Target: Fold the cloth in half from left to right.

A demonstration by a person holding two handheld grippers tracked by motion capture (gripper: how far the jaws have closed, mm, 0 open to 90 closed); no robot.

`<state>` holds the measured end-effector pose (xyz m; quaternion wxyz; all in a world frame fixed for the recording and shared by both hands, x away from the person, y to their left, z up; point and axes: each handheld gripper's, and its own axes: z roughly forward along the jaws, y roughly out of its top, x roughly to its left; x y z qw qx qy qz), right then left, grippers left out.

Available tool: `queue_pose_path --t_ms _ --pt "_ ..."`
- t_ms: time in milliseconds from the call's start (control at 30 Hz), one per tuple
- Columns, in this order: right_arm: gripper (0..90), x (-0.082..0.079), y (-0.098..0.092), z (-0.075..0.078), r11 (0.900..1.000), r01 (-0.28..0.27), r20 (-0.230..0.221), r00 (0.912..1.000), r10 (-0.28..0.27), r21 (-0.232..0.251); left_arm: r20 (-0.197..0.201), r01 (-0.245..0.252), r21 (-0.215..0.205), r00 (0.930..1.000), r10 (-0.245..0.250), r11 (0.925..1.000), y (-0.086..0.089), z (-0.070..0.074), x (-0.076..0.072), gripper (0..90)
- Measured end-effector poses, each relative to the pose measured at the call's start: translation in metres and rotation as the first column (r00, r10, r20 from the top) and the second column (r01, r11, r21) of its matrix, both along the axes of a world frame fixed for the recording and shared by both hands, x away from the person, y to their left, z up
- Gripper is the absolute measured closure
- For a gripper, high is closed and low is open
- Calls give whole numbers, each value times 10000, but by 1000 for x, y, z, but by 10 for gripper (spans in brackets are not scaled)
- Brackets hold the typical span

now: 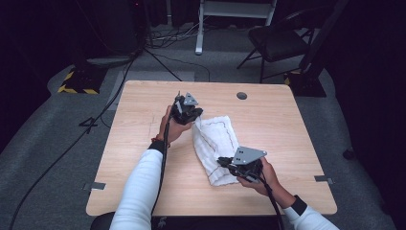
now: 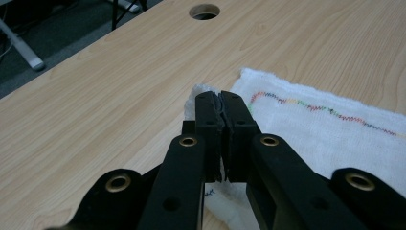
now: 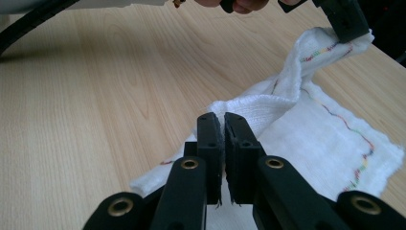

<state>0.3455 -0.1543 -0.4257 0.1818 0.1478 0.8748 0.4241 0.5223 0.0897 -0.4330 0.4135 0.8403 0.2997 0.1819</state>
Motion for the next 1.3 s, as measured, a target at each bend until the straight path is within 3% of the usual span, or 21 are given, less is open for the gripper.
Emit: queue_pose_path --t_ms 167,567,867,1000,1300 --pt "858 -1 -14 -1 9994 337 -45 9994 -337 -55 120 192 200 9997 -194 9996 -18 1 5 870" --pt "858 -2 -41 -3 9962 861 -163 9961 -863 -113 -21 490 186 9988 -489 9986 -49 -5 16 870" --pt "856 0 -59 -12 9915 1183 -387 9920 -1205 -539 -62 590 553 9983 -587 9967 -75 -13 18 869" --pt "853 1 -62 -19 9875 1334 -536 9890 -1381 -840 -251 510 1086 9985 -486 9928 -87 -24 21 868" --pt "854 1 -69 -34 9824 1169 -918 9871 -1311 -1457 -280 587 1205 9981 -558 9910 -107 -37 22 862"
